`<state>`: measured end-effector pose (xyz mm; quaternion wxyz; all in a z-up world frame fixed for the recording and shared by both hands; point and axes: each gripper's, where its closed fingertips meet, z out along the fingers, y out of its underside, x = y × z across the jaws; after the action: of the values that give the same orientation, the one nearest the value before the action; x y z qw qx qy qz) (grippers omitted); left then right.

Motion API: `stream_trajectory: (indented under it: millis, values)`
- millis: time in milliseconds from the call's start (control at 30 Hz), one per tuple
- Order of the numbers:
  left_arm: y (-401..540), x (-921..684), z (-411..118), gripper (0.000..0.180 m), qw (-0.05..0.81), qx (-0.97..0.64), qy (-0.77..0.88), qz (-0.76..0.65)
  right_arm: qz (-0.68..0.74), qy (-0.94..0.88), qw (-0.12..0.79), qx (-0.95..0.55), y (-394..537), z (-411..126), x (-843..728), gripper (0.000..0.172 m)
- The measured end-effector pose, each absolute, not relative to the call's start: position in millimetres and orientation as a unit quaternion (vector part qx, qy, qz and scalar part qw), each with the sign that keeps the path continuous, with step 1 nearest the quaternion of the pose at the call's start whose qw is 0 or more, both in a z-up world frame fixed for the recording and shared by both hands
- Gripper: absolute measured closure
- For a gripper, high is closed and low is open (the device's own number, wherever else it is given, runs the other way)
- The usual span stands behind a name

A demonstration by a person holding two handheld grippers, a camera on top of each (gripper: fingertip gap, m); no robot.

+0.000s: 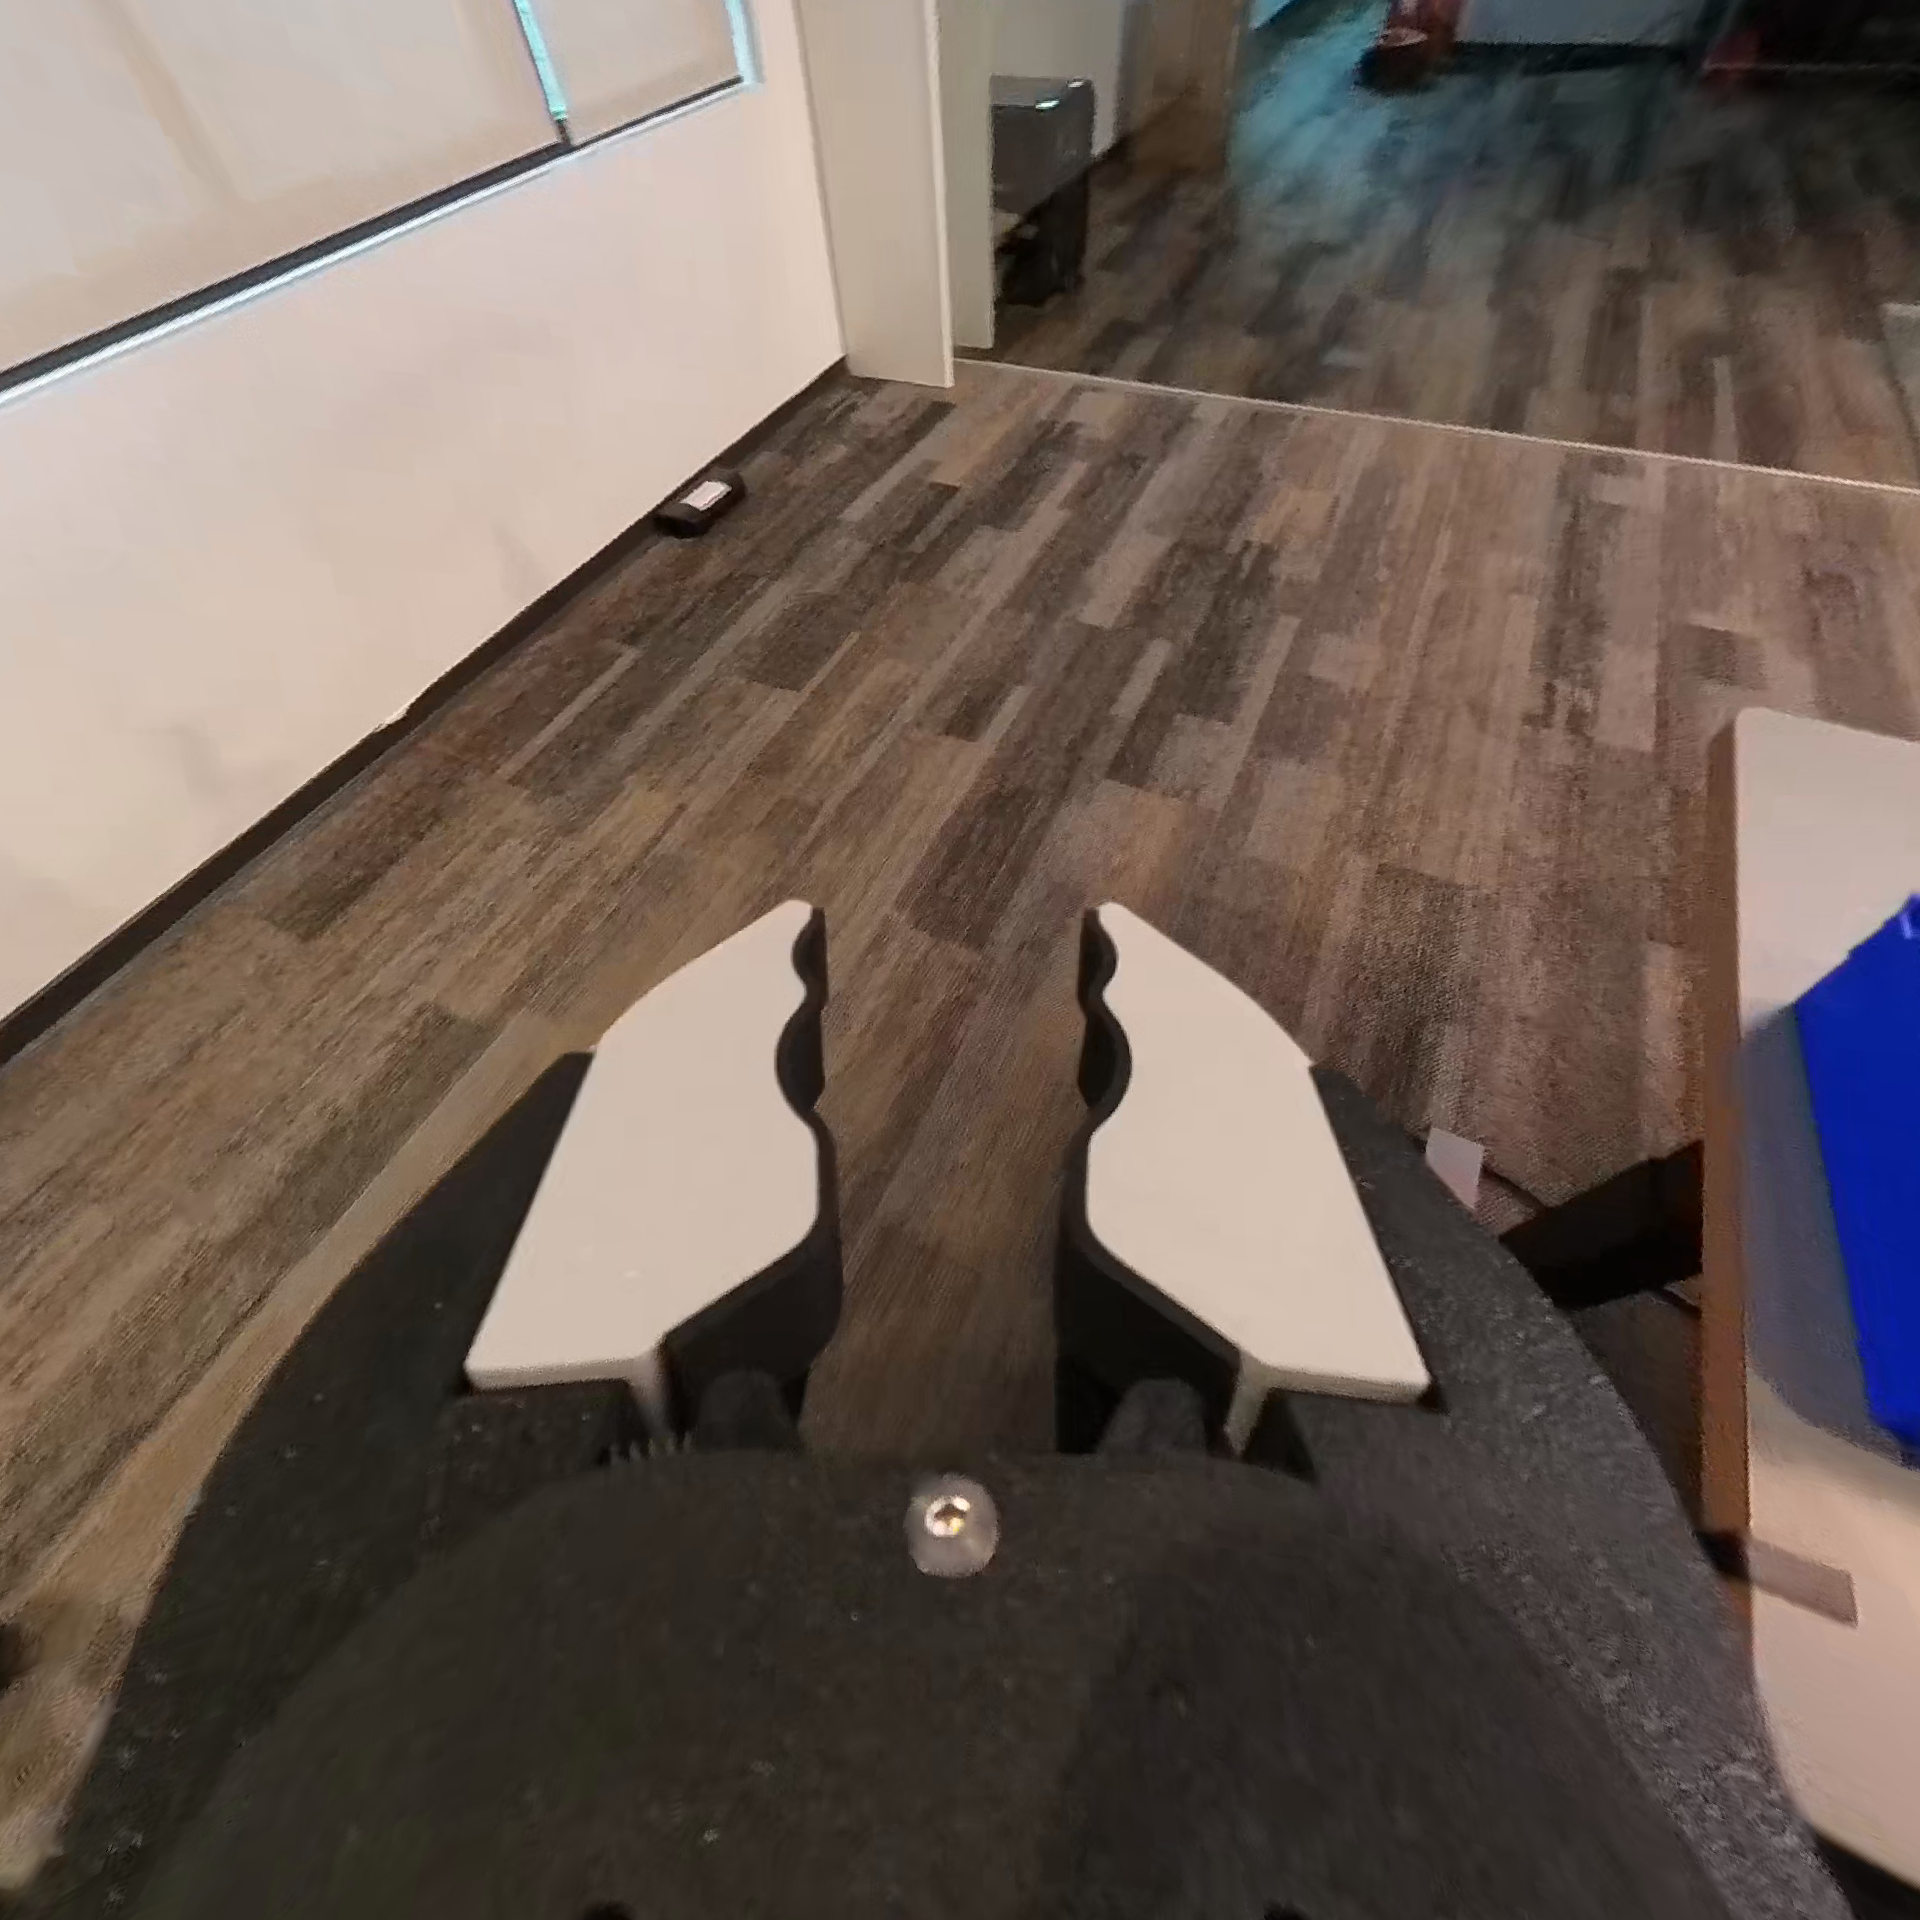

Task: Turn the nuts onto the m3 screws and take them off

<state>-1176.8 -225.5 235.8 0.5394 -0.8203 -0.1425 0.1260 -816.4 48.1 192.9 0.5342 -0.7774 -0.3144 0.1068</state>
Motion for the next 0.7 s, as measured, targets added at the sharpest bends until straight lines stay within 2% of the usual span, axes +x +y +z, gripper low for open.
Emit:
stream_trajectory:
  millis: [133, 267, 500, 700]
  values:
    - [-133, -1228, 236, 0.133, 0.544, -0.828, -0.101, 0.096, 0.076, -0.277, 0.519, -0.805, 99, 159, -833, 0.137]
    - [-48, -1290, 248, 0.136, 0.559, -0.817, -0.04, 0.136, 0.012, -0.253, 0.498, -0.829, 160, 135, -841, 0.138]
    - [109, -1334, 260, 0.136, 0.581, -0.81, -0.001, 0.082, -0.011, -0.196, 0.46, -0.866, 230, 136, -841, 0.14]
    - [302, -1315, 245, 0.136, 0.58, -0.806, 0.118, 0.018, -0.064, -0.07, 0.46, -0.883, 293, 125, -806, 0.14]
